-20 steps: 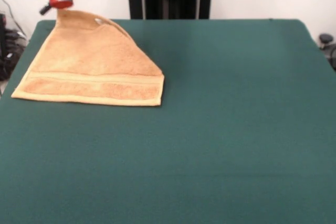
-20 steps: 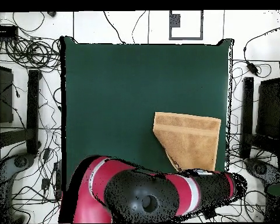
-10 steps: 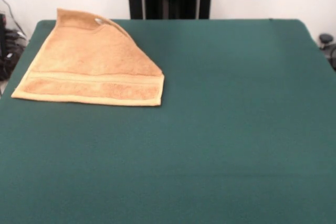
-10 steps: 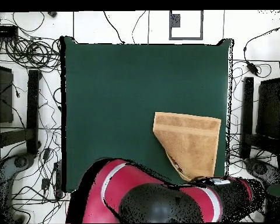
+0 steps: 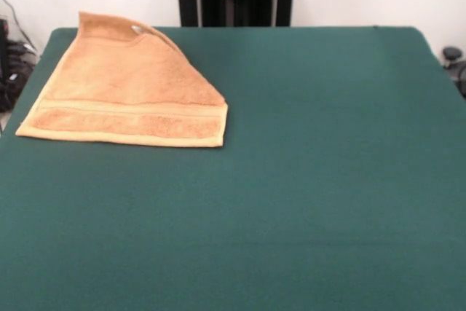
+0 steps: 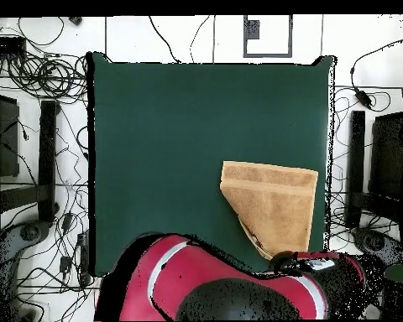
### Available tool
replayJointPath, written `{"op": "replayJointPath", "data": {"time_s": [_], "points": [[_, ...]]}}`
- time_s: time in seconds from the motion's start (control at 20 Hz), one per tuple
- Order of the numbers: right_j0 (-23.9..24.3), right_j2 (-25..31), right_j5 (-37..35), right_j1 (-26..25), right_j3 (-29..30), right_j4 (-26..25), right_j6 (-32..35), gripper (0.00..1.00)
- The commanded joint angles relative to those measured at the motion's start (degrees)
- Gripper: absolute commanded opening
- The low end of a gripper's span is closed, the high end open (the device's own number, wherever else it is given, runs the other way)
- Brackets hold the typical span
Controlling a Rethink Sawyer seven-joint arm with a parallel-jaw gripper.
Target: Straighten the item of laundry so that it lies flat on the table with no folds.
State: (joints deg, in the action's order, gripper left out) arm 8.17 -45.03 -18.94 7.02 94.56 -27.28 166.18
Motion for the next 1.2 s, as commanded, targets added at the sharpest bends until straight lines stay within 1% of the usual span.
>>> {"op": "replayJointPath", "data": {"time_s": [0.05,0.15,0.25,0.4,0.6,1.0,1.1,1.2], "points": [[-1.0,13.2,-10.7,3.6,-1.5,0.4,-10.5,1.0],[-0.5,14.4,-11.1,6.1,-1.0,-0.3,-12.0,1.0],[1.0,16.4,-13.3,9.3,-0.9,-1.0,-15.2,1.0],[2.1,18.8,-18.6,13.7,-1.1,-1.1,-19.1,1.0],[3.8,22.1,-24.9,18.1,-1.9,-1.2,-22.3,1.0],[7.0,28.2,-32.9,21.4,-6.4,-2.8,-26.3,1.0],[8.3,29.8,-34.0,21.9,-7.4,-3.2,-27.5,1.0],[9.0,30.8,-33.0,21.9,-8.5,-4.4,-28.6,1.0]]}}
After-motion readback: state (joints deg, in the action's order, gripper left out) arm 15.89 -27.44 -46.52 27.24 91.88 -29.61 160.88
